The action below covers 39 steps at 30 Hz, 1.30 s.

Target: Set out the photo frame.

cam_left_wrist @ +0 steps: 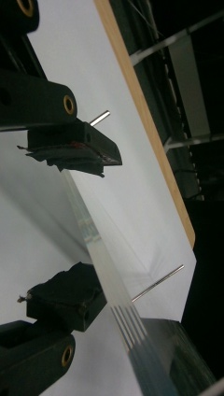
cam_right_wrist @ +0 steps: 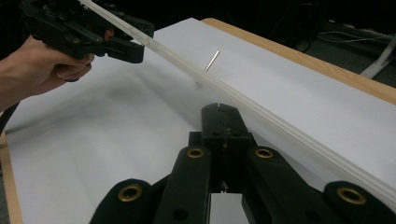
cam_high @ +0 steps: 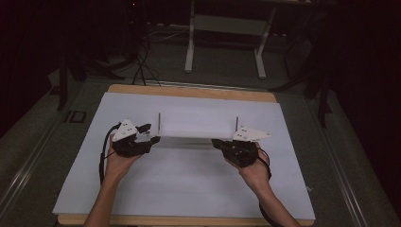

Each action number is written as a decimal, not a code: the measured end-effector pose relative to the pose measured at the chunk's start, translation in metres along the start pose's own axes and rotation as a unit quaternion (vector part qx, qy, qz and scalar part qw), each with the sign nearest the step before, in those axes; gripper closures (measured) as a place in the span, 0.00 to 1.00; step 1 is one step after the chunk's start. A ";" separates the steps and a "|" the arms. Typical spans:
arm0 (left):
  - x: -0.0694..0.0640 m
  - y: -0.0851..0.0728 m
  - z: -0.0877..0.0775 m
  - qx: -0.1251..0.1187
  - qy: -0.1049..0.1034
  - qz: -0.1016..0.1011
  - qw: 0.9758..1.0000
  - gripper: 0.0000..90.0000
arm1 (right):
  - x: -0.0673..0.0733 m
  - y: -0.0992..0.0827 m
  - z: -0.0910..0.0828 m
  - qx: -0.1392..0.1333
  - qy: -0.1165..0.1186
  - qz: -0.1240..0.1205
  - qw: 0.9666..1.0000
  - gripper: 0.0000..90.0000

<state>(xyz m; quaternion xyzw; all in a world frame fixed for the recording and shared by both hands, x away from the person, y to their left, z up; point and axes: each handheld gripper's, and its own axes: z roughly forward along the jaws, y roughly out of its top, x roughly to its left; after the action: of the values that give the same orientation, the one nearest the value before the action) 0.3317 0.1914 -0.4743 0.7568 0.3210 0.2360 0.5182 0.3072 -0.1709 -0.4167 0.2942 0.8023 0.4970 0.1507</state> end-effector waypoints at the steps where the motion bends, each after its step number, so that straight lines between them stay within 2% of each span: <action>1: 0.000 0.001 0.001 0.001 0.000 0.003 1.000 0.44 | 0.000 0.000 0.000 -0.001 0.000 0.001 1.000 1.00; 5: 0.000 0.001 0.003 -0.004 -0.003 0.008 1.000 0.47 | -0.001 0.002 0.000 -0.002 -0.002 0.000 1.000 1.00; 13: 0.002 0.000 0.007 -0.012 -0.007 0.006 1.000 0.49 | -0.003 0.005 0.000 0.000 -0.008 -0.009 1.000 1.00; 17: 0.003 0.000 0.008 -0.016 -0.007 0.001 1.000 0.50 | -0.003 0.006 0.000 -0.004 -0.009 -0.007 1.000 1.00; 23: 0.005 0.005 0.008 -0.010 -0.005 -0.006 1.000 0.50 | -0.006 0.009 -0.003 -0.010 -0.008 -0.008 1.000 1.00; 28: 0.006 0.007 0.009 -0.008 -0.006 -0.011 1.000 0.50 | -0.010 0.006 -0.006 -0.009 -0.015 -0.005 1.000 1.00; 32: 0.008 0.010 0.011 -0.009 -0.005 -0.017 1.000 0.51 | -0.015 0.001 -0.006 -0.006 -0.017 -0.001 1.000 0.95; 39: 0.011 0.013 0.012 -0.007 -0.005 -0.022 1.000 0.51 | -0.022 -0.004 -0.006 -0.003 -0.034 -0.001 0.999 0.94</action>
<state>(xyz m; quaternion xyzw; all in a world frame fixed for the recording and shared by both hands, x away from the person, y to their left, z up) 0.3510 0.1885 -0.4662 0.7472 0.3337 0.2226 0.5299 0.3201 -0.1905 -0.4190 0.3096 0.7958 0.4885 0.1797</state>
